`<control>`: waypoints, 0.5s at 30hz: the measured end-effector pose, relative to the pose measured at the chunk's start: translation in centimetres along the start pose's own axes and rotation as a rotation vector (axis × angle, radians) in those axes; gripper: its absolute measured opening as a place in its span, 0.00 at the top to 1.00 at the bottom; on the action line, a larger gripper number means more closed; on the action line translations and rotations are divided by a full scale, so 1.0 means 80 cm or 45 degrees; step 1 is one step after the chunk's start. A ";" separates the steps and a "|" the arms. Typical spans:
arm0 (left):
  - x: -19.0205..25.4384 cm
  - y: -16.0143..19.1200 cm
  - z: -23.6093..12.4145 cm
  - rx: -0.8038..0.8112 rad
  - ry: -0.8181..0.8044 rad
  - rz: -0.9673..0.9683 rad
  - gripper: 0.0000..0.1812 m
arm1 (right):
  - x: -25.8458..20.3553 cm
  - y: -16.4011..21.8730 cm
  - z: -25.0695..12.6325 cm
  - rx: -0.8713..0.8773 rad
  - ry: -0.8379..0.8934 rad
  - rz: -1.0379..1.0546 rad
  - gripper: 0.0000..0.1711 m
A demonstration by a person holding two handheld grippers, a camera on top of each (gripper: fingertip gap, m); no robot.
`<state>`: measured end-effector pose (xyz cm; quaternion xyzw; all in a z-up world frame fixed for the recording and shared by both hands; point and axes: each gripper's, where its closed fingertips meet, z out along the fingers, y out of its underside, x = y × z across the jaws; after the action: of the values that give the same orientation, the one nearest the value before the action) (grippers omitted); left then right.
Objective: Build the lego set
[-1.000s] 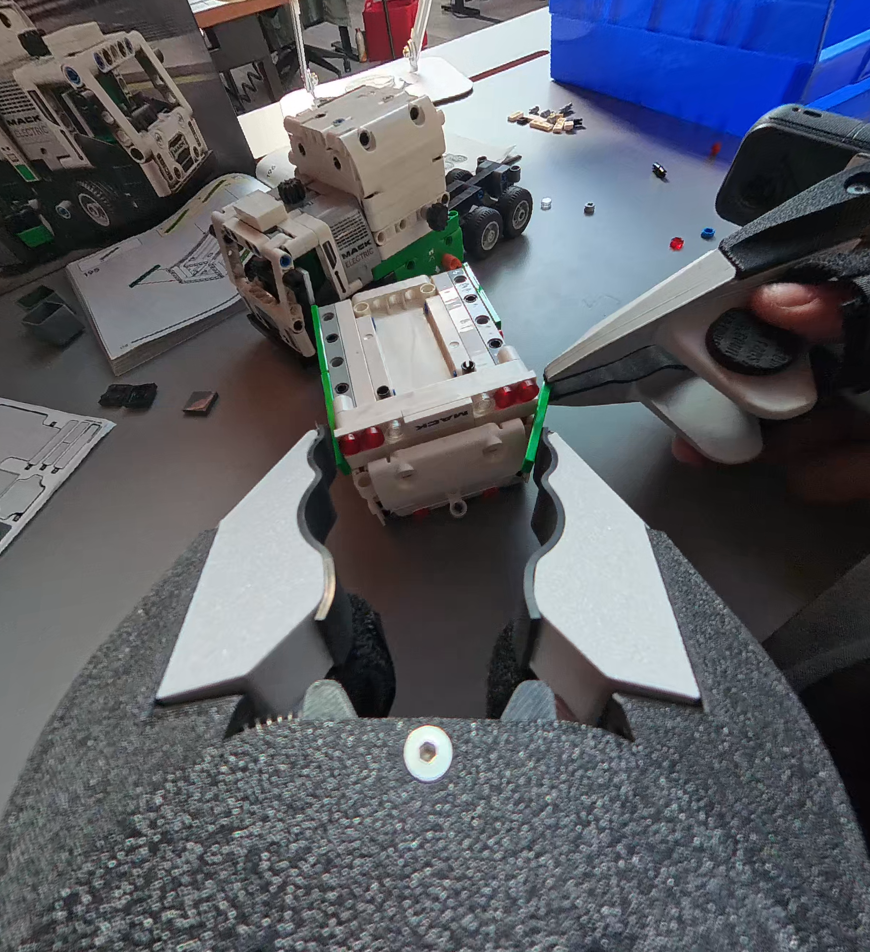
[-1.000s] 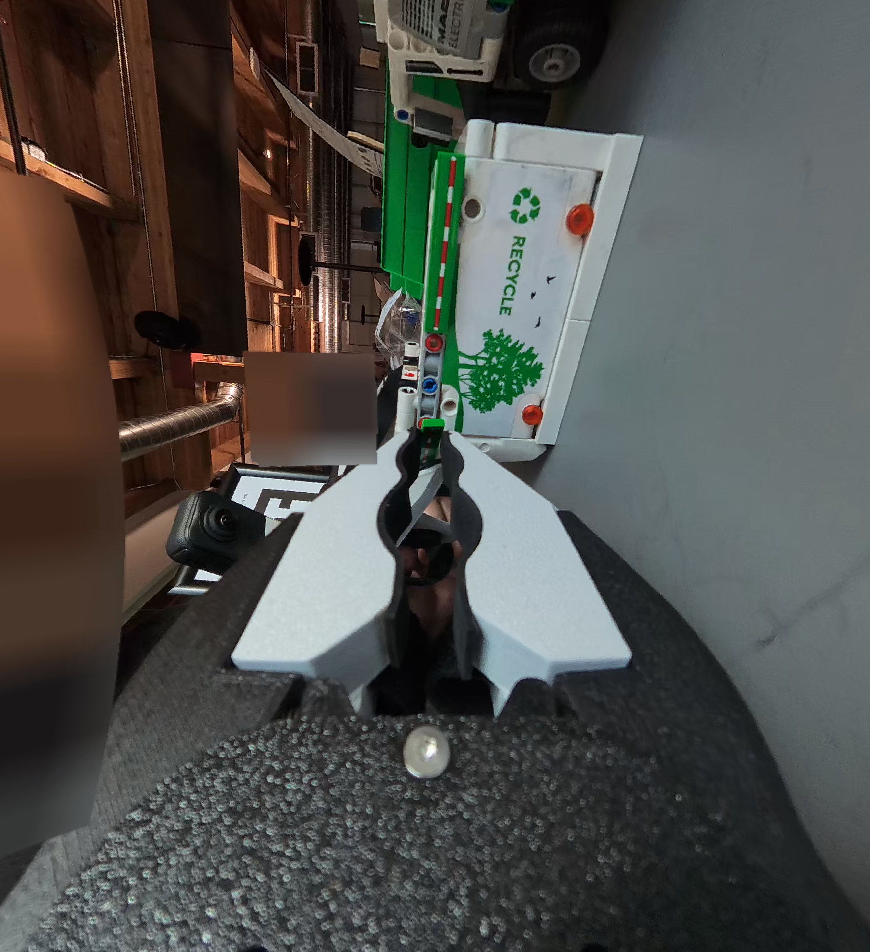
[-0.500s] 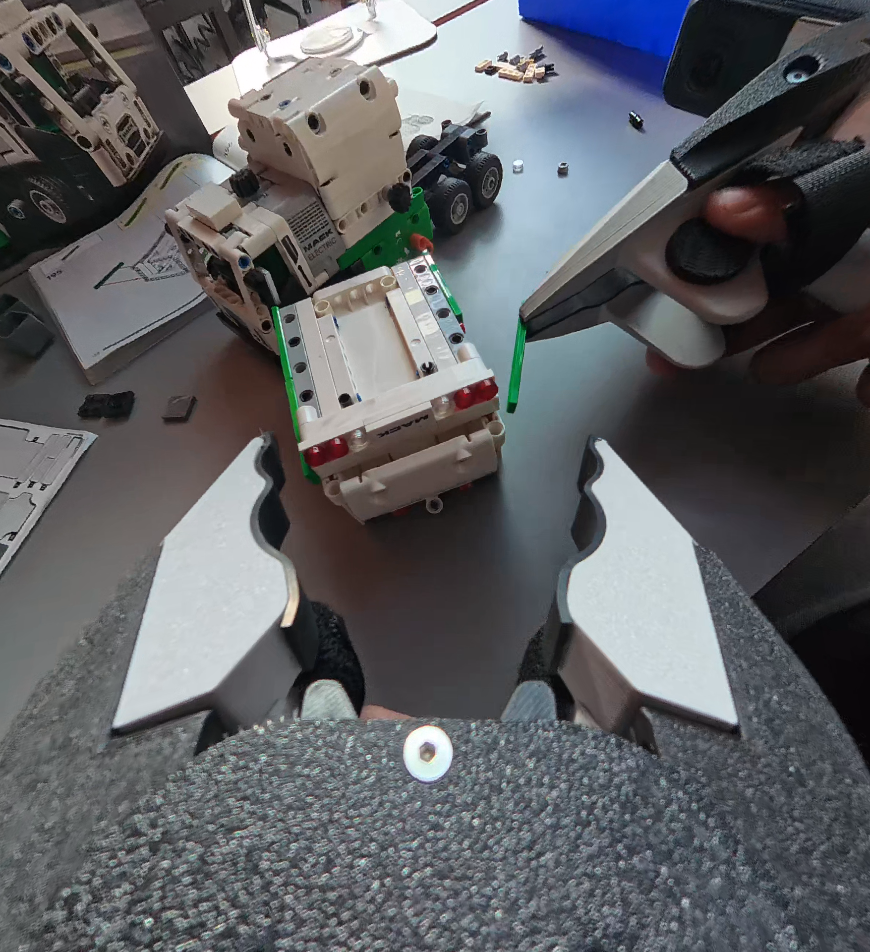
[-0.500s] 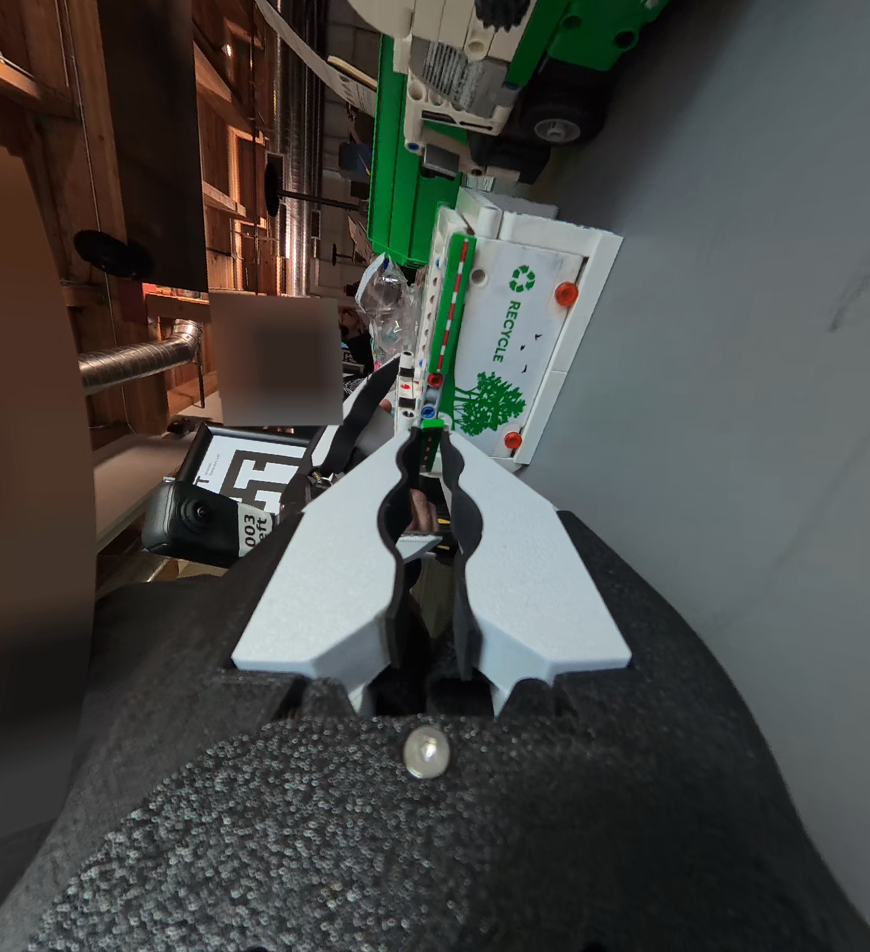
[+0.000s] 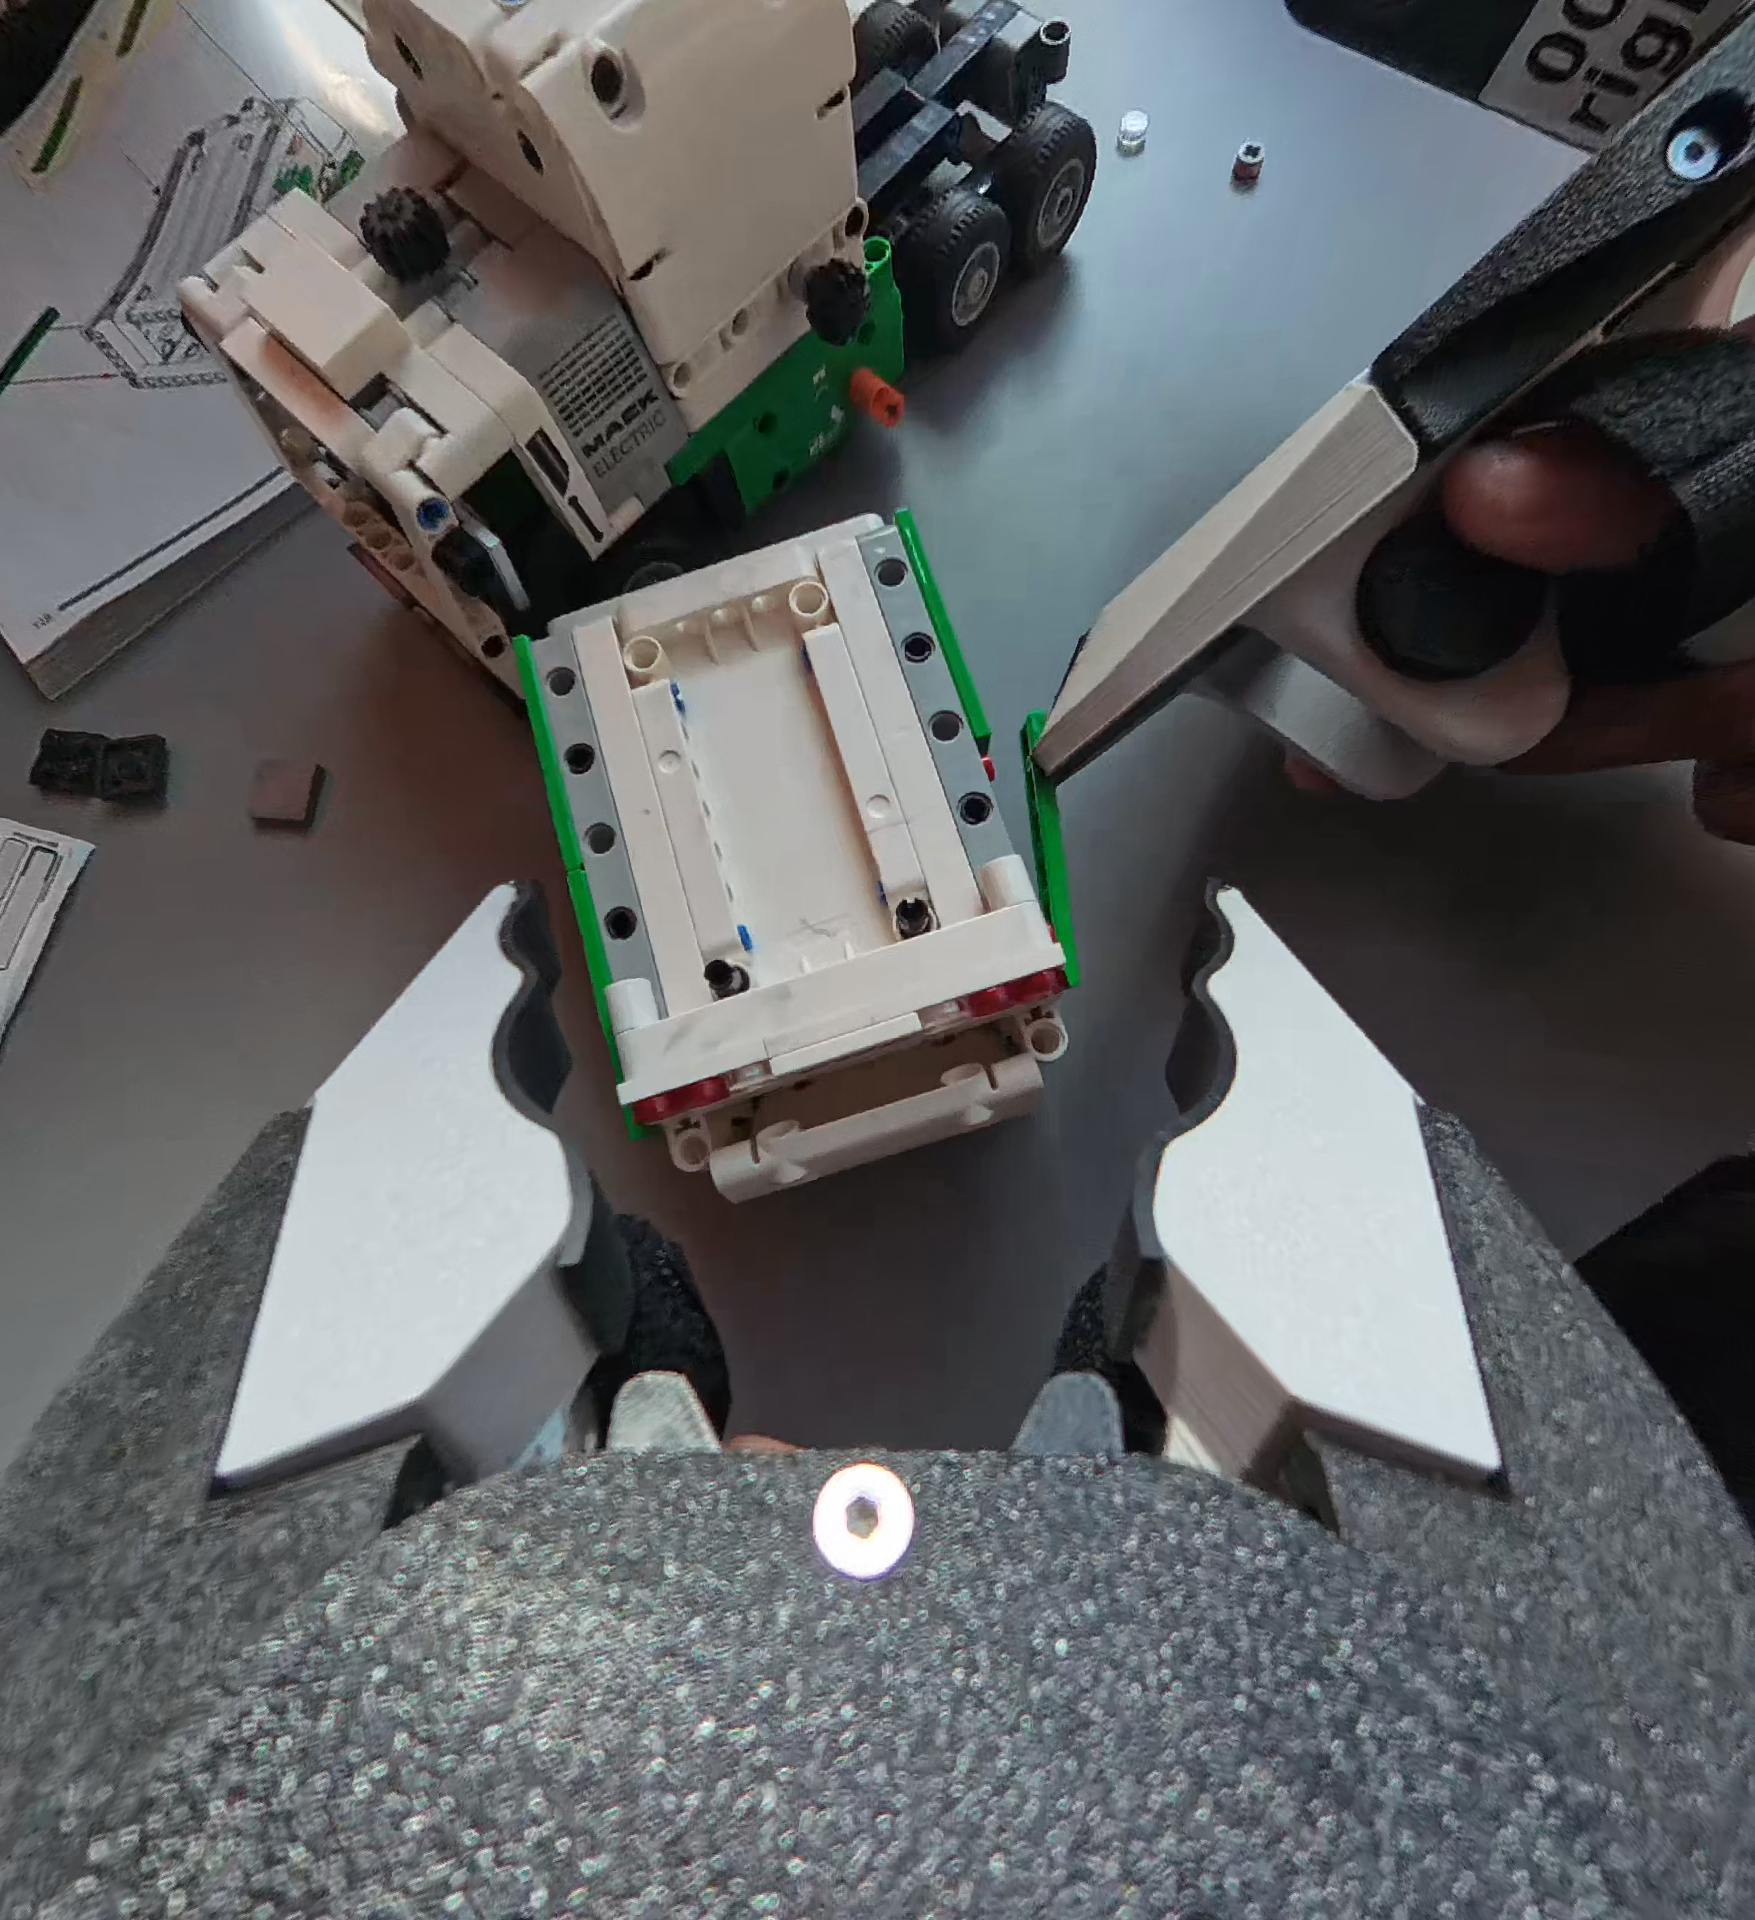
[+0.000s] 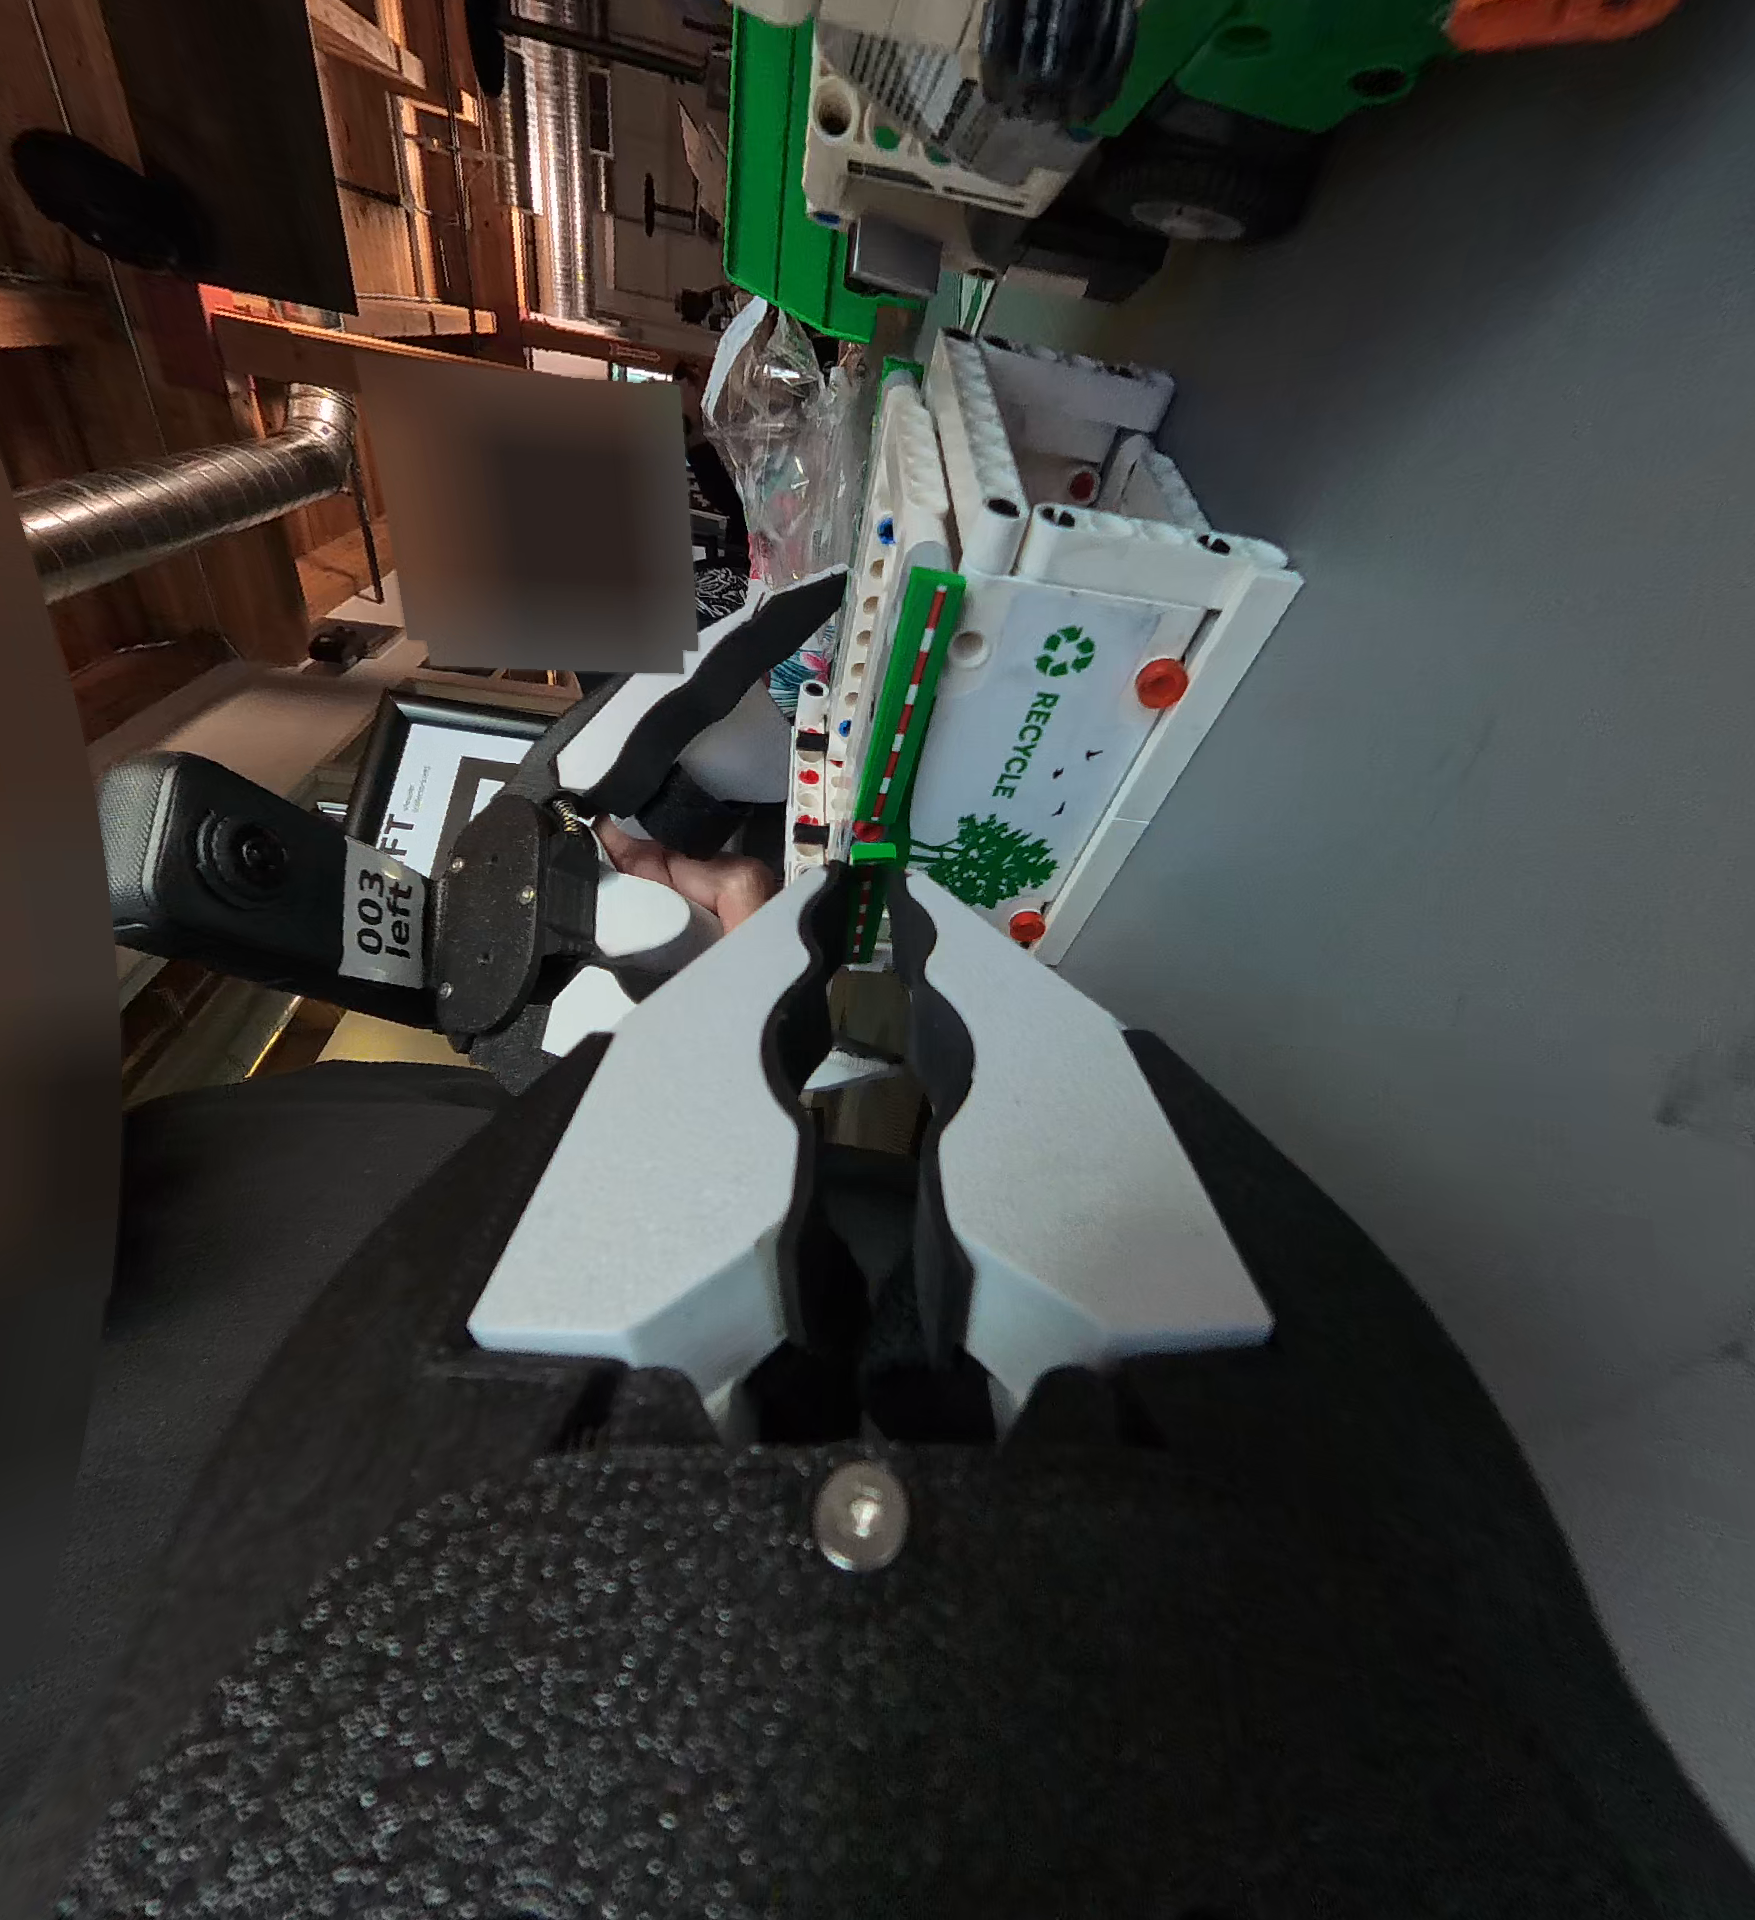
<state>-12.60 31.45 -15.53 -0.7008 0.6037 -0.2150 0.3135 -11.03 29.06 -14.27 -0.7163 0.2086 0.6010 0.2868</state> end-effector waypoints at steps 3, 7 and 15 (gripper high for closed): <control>-0.002 -0.005 0.000 -0.019 0.004 -0.022 0.42 | -0.002 0.000 0.003 -0.031 -0.031 0.019 0.96; -0.005 -0.006 0.005 -0.070 0.008 -0.019 0.43 | 0.000 0.002 0.007 -0.070 -0.047 0.037 0.96; -0.013 -0.005 0.008 -0.137 -0.035 -0.016 0.49 | 0.000 0.002 0.009 -0.066 -0.118 0.122 0.96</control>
<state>-12.05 32.59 -15.60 -0.7232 0.6057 -0.1745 0.2822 -11.67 29.43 -14.40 -0.6840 0.2135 0.6519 0.2483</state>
